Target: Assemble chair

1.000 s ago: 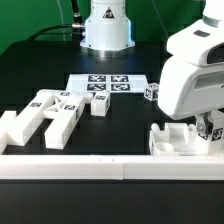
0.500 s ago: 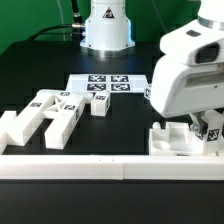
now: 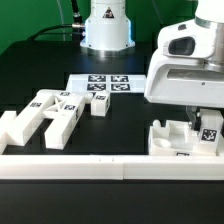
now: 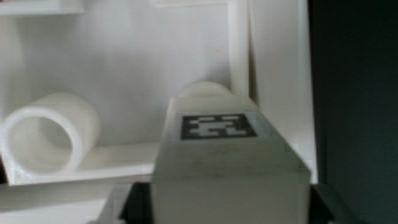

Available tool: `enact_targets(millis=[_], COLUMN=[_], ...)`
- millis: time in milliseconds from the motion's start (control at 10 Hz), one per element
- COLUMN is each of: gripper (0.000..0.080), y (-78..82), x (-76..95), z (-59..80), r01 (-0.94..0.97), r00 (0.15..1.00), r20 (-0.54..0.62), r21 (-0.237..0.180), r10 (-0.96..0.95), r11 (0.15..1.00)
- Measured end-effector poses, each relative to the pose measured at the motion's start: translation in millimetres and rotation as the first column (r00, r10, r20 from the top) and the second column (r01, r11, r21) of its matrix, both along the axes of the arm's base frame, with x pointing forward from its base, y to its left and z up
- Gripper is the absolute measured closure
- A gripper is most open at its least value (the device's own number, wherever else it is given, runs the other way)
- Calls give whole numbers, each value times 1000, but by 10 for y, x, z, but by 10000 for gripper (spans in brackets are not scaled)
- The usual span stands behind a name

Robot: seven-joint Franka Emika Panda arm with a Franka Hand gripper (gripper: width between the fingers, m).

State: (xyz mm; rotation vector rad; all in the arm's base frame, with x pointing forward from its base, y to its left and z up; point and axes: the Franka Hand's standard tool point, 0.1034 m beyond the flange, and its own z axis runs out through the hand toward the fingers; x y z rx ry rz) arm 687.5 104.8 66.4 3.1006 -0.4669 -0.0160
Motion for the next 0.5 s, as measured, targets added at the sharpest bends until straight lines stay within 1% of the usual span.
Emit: enact_targets(millis=[200, 300, 400, 500], gripper=[509, 508, 508, 423], y=[-90, -121, -166, -180], x=[13, 16, 11, 10], z=[6, 7, 8, 4], r01=[199, 216, 276, 279], r00=[980, 976, 961, 960], r20=[9, 12, 13, 12], r21=[-23, -30, -41, -42], r10=[-199, -216, -276, -278], r11=[980, 976, 960, 960])
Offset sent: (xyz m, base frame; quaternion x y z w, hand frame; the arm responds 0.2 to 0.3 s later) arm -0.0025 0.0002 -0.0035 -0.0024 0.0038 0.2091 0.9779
